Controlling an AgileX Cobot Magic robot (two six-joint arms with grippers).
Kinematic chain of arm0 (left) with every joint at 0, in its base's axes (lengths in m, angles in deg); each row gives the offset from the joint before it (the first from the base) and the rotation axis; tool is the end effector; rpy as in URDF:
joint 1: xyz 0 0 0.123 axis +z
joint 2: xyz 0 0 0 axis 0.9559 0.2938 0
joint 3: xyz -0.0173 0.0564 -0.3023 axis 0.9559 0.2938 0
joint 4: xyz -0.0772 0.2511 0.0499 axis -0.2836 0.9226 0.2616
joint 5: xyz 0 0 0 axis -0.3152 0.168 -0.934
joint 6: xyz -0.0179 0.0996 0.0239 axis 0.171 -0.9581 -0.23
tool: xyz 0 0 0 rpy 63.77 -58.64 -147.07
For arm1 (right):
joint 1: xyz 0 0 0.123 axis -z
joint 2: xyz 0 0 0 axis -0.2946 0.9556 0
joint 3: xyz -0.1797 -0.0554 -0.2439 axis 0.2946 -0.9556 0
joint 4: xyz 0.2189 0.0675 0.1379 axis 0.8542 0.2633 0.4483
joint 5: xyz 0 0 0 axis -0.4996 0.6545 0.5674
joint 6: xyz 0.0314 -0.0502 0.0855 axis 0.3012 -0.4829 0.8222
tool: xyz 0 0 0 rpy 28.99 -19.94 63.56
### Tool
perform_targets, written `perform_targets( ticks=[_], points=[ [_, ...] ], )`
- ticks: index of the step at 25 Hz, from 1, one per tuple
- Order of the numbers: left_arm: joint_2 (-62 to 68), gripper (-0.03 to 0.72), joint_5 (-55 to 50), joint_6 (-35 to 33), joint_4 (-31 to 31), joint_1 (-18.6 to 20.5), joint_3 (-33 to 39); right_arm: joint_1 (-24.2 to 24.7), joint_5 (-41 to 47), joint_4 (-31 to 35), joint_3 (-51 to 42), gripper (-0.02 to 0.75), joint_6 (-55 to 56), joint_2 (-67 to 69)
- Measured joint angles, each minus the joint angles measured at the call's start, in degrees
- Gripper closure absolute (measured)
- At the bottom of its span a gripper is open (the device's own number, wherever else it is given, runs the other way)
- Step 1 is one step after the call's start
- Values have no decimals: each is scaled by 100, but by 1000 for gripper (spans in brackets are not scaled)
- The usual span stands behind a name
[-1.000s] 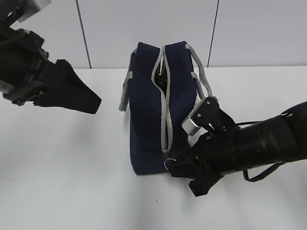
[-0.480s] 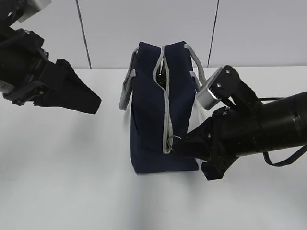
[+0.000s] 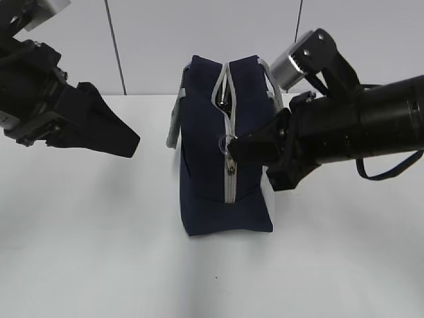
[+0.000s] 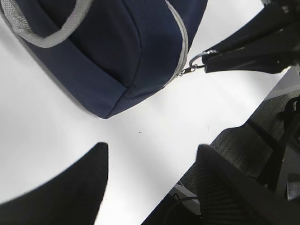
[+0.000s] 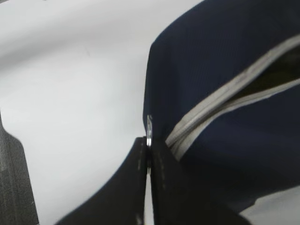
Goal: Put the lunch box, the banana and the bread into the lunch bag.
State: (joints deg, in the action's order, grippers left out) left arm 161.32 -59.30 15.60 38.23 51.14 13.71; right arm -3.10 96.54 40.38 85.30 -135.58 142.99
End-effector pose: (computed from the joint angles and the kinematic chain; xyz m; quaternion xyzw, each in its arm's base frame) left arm 0.2378 -0.1486 0.3255 0.2811 0.8862 -0.2756 0.2443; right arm 0.2682 0.1637 0.2585 -0.4583 0.7366 0.2562 0.4263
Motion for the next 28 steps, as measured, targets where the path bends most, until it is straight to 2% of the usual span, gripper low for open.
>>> perform_targets(
  ticks=[13, 24, 28],
  points=[
    [0, 274, -5, 0, 0, 0, 0, 0, -586, 166, 751, 754, 51, 0],
    [0, 274, 0, 0, -27, 0, 0, 0, -1275, 1561, 804, 754, 22, 10],
    [0, 274, 168, -168, -458, 0, 0, 0, -1313, 1740, 804, 754, 5, 10]
  ],
)
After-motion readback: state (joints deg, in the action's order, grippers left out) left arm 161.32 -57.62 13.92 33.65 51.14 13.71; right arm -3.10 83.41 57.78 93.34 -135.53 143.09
